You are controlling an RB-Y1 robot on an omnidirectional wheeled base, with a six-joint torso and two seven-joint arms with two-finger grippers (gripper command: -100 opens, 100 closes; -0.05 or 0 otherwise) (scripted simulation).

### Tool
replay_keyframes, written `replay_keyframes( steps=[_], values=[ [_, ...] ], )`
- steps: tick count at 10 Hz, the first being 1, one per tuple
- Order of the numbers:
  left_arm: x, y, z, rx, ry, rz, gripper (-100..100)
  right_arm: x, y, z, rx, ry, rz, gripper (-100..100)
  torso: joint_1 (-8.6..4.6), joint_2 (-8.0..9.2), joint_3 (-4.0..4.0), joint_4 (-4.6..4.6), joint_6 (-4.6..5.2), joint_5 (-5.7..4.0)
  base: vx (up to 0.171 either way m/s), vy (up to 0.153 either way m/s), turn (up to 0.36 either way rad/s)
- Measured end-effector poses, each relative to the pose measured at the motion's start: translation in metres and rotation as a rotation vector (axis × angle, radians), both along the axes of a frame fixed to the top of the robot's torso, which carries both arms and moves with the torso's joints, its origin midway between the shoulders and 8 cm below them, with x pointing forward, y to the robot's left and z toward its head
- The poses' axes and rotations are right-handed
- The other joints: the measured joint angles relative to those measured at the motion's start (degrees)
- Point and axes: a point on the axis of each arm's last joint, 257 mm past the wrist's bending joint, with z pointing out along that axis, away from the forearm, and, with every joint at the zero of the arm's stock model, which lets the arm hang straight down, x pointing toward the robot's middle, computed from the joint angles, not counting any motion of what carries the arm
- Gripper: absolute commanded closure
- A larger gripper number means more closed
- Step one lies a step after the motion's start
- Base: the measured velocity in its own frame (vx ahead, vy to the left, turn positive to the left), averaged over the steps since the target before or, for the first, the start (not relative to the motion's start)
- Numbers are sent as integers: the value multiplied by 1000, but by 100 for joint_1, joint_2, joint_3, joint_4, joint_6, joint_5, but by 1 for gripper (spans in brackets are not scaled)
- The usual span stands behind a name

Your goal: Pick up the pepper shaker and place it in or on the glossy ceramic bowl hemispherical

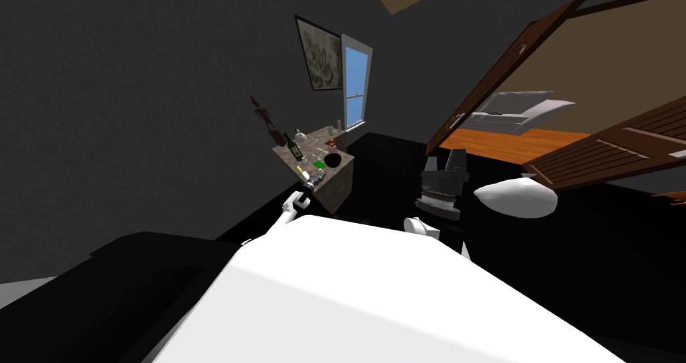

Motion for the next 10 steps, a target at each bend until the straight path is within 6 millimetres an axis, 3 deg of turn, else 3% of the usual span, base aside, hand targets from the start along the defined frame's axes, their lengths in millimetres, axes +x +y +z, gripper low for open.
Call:
replay_keyframes(
  steps=[2,3,7,8,9,10],
  values=[
    [13,-2,1,-1,0,22,-100,0,0,0,0,0,0,0,3,7,5,2,-1,1,-34,43,-69],
    [14,-2,1,0,1,24,100,0,0,0,0,0,0,0,-6,-1,0,0,-4,0,-4,5,3],
    [14,-2,1,2,0,24,100,0,0,0,0,0,0,0,-13,-12,-8,-5,-4,0,0,0,0],
    [14,-2,1,1,0,24,0,0,0,0,0,0,0,0,-13,-12,-8,-5,-4,0,0,0,0],
    [14,-2,1,1,0,24,100,0,0,0,0,0,0,0,-14,-13,-8,-5,-4,0,39,-32,141],
    [9,-2,1,2,0,16,100,0,0,0,0,0,0,0,-21,-20,-12,-8,-14,-3,54,-68,181]
  ],
)
